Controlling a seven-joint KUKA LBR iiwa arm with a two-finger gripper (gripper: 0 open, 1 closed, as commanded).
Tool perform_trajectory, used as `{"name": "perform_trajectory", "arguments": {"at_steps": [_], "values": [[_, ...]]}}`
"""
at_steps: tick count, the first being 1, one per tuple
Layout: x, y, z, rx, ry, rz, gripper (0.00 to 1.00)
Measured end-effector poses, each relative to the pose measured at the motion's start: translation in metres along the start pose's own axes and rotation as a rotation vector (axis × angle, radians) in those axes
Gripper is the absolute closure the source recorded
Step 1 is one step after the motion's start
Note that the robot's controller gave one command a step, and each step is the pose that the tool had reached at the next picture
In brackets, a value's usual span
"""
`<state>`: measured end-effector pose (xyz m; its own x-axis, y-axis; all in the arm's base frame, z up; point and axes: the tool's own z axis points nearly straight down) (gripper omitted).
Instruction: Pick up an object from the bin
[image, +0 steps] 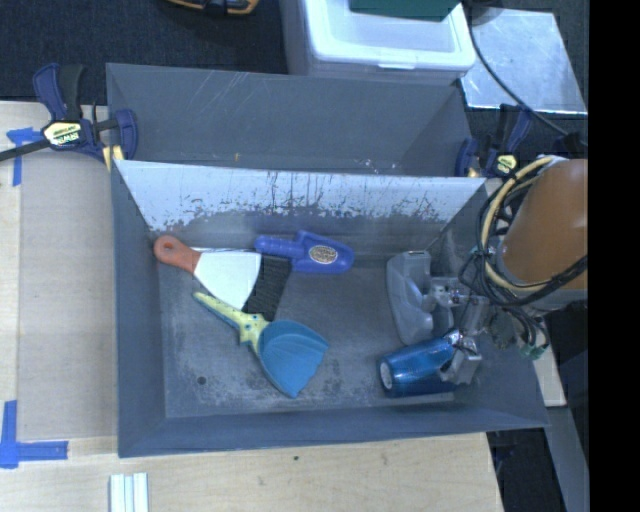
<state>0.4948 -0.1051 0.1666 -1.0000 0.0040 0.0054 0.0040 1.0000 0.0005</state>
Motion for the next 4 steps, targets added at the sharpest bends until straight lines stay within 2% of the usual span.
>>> {"name": "perform_trajectory", "arguments": {"at_steps": [1,2,3,4], "values": [[-0.002,0.001,-0.005,0.001,-0.008,-0.004,0.00],[0.003,-0.013,0.096,-0.004,-0.002,-0.347,0.00],[-0.006,-0.016,0.050,0.004,-0.011,-0.421,0.00],[0.002,-0.011,0.092,-0.007,0.000,-0.367,0.00]]}}
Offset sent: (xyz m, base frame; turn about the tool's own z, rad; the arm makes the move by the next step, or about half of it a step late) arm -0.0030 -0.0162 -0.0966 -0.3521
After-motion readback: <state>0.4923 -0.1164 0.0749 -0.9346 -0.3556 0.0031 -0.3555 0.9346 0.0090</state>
